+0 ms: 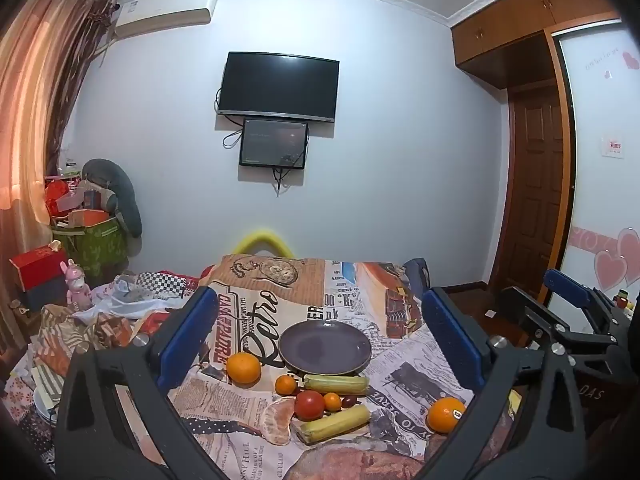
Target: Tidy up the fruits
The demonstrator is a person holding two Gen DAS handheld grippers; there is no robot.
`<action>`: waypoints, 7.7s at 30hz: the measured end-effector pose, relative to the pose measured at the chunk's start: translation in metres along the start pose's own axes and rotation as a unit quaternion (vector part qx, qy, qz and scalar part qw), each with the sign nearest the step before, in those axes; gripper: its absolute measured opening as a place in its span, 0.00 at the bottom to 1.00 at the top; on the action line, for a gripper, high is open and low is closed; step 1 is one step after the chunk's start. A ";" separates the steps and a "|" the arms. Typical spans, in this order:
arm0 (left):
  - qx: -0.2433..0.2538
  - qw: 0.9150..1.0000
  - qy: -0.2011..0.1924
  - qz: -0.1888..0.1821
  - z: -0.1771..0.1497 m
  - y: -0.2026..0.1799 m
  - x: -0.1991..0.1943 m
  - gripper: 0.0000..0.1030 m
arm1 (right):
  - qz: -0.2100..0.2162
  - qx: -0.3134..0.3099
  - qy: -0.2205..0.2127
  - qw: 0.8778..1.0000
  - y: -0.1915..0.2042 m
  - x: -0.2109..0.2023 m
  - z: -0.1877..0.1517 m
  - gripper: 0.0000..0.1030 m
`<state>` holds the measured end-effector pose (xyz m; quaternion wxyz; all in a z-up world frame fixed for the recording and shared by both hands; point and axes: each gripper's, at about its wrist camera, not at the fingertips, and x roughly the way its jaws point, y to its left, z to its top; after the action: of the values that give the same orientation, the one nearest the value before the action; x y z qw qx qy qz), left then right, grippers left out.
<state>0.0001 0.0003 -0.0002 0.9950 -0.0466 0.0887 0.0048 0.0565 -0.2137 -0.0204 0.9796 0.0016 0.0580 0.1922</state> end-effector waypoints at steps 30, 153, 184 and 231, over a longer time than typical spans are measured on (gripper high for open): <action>0.003 1.000 0.012 -0.008 -0.003 0.005 0.004 1.00 | -0.007 0.015 0.010 1.000 -0.005 -0.002 -0.003 1.00; 0.035 0.908 0.408 -0.090 -0.178 0.000 0.207 0.55 | -0.030 0.122 0.421 0.898 -0.103 0.111 -0.177 0.65; 0.111 0.890 0.425 -0.124 -0.190 -0.060 0.247 0.36 | -0.003 0.128 0.392 0.911 -0.103 0.121 -0.169 0.64; 0.007 0.955 0.292 -0.045 -0.080 0.032 0.297 0.35 | 0.028 0.053 0.266 0.962 -0.062 0.230 -0.066 0.64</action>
<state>0.2774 0.0254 -0.1342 0.9252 -0.0432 0.3729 -0.0545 0.2840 -0.1860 -0.1139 0.9215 0.0042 0.3270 0.2093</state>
